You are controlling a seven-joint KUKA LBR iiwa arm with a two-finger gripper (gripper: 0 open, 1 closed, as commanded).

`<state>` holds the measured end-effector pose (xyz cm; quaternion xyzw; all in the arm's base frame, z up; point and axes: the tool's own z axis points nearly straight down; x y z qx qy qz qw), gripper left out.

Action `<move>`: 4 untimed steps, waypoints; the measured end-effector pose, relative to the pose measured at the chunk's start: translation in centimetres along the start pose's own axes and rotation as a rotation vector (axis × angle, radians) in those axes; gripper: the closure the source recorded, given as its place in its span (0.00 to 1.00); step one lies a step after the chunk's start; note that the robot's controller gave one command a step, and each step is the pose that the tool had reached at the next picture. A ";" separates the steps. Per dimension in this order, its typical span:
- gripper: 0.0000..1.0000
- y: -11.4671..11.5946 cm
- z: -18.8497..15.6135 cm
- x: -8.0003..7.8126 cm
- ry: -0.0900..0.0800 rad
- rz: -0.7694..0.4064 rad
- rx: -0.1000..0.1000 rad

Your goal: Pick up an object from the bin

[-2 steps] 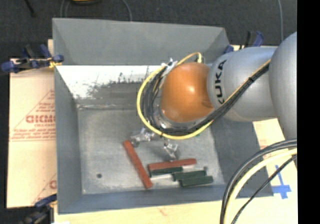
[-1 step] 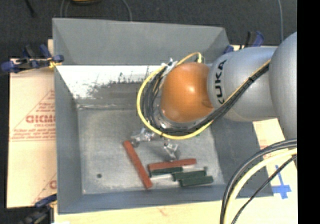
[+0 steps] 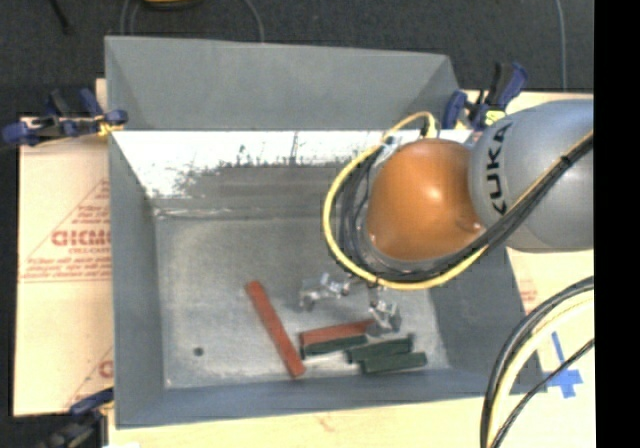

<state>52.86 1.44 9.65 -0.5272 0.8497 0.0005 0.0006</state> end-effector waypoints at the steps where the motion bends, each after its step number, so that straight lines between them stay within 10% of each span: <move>1: 0.00 0.3 0.2 2.2 0.005 -0.143 0.003; 2: 0.00 2.5 2.1 1.5 -0.001 -0.188 0.002; 3: 1.00 4.5 2.5 2.7 0.000 -0.332 0.004; 4: 1.00 4.5 2.5 2.7 0.000 -0.333 0.004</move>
Offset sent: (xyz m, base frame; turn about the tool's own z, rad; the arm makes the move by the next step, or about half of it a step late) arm -0.0347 0.0005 -0.0265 -0.1786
